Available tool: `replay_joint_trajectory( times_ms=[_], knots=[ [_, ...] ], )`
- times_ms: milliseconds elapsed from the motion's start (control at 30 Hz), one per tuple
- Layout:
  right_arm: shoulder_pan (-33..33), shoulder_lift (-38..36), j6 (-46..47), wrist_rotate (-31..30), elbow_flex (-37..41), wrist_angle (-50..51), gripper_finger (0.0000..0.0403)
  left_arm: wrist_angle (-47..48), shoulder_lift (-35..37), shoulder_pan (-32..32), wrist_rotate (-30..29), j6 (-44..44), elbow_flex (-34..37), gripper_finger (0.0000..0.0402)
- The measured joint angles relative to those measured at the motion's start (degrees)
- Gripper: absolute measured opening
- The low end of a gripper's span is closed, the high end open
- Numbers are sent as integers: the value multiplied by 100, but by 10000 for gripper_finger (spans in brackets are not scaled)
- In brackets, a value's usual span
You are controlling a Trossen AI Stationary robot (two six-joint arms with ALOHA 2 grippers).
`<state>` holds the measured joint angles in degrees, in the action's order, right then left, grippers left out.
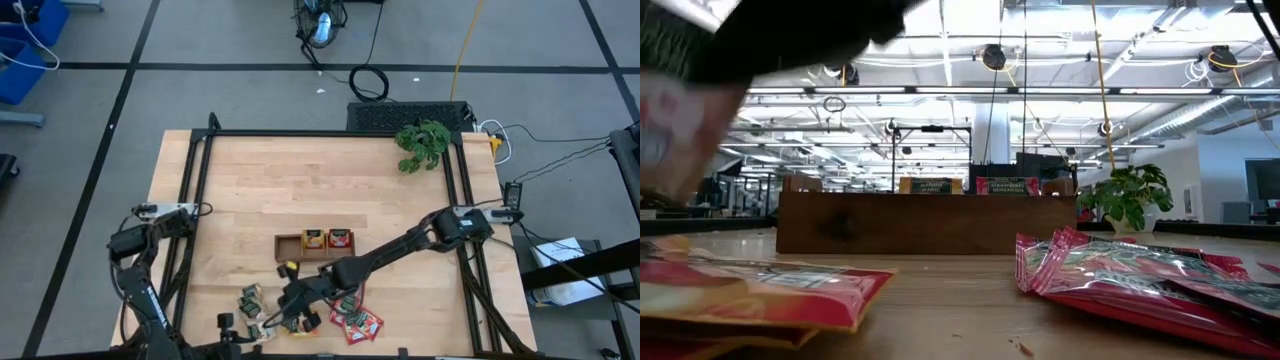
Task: Pick & Place Tea
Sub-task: Put the brown tea bag into the left section of the wooden organizer
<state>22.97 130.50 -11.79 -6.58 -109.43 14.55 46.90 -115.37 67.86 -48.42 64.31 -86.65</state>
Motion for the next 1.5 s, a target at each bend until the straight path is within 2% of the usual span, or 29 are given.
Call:
replay_joint_trajectory(
  times_ms=[133, 400, 600, 800, 967, 1267, 1500],
  knots=[
    [4, -389, -154, -538, 0, 308, 0, 6, 0, 98, -163, 50, 0, 129],
    [-228, -1524, -134, -559, -7, 1380, 0, -12, 0, 133, -330, -68, 0, 129],
    [-540, -1960, 299, -848, -4, 2257, 0, 1, 0, 133, -425, -368, 2, 129],
    [-844, -1922, 361, -802, 0, 2625, 0, -1, 0, 124, -436, -660, 4, 129],
    [-1149, -1673, 299, -234, -4, 2637, 0, -12, 0, 49, -476, -863, 4, 129],
    [-1279, -969, 76, -226, 249, 1966, 0, -20, 0, -18, -466, -984, 4, 129],
    [-1430, -763, 279, -229, 249, 1794, 0, -22, 0, -18, -460, -1022, 4, 129]
  ],
)
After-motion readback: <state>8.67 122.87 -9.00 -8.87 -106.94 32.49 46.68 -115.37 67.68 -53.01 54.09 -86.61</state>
